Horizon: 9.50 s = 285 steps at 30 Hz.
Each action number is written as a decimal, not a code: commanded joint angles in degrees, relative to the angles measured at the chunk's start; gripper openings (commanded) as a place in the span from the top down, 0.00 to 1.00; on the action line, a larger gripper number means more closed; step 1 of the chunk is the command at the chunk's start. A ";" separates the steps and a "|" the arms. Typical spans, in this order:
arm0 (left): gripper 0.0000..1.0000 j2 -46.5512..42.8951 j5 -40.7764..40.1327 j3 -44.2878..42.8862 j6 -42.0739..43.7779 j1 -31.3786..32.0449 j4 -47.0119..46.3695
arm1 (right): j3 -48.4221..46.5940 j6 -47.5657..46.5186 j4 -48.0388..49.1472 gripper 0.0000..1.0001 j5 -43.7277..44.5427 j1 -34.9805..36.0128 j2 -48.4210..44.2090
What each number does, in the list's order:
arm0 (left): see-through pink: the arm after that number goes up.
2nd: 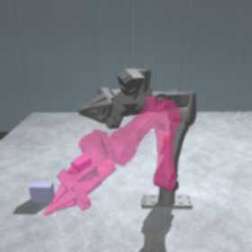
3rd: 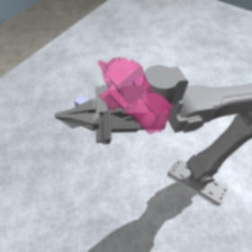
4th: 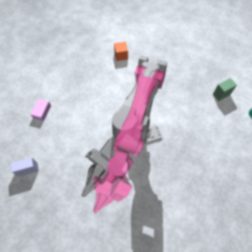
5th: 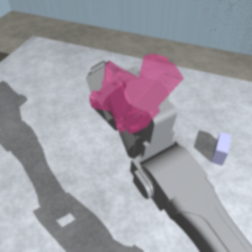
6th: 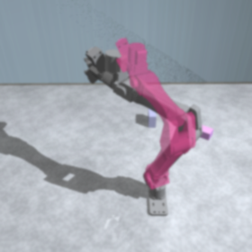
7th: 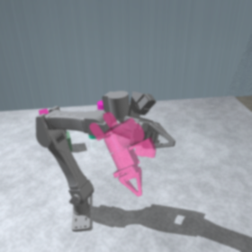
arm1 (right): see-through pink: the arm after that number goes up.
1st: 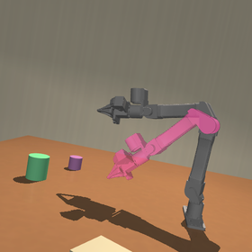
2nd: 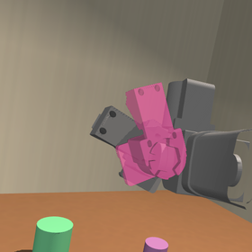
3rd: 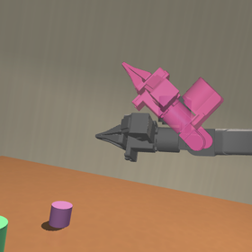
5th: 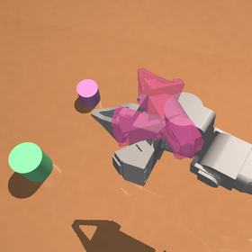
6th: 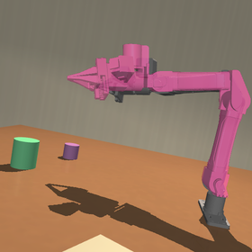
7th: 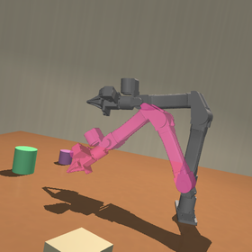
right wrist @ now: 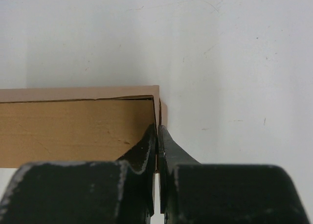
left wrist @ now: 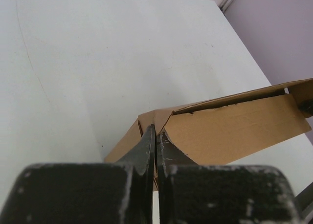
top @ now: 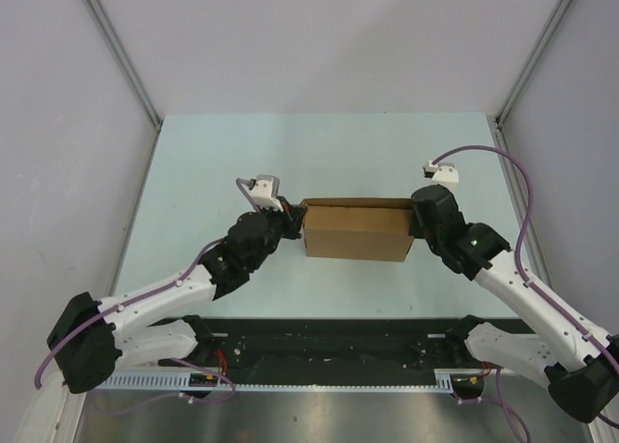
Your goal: Fold the paper box
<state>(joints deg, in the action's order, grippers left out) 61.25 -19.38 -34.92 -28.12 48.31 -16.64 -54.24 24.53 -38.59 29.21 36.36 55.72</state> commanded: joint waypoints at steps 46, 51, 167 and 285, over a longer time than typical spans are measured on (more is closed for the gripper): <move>1.00 5.89 -24.57 -2.44 12.39 9.16 5.83 | 2.21 -1.59 5.63 0.82 0.58 1.35 -9.85; 1.00 6.07 -24.66 -2.44 12.56 9.34 5.66 | 2.29 -2.21 6.60 0.87 0.76 1.35 -9.23; 0.69 -8.43 -13.58 5.91 14.85 5.30 -7.26 | 11.87 2.98 5.54 1.00 -0.65 3.72 -9.14; 0.36 -12.65 -19.38 6.17 5.71 5.83 9.00 | 14.51 5.61 10.90 0.66 -19.28 -8.50 -14.33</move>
<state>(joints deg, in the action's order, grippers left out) 50.81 -36.49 -27.40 -22.44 54.08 -10.90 -40.82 30.94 -25.30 7.68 28.40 40.58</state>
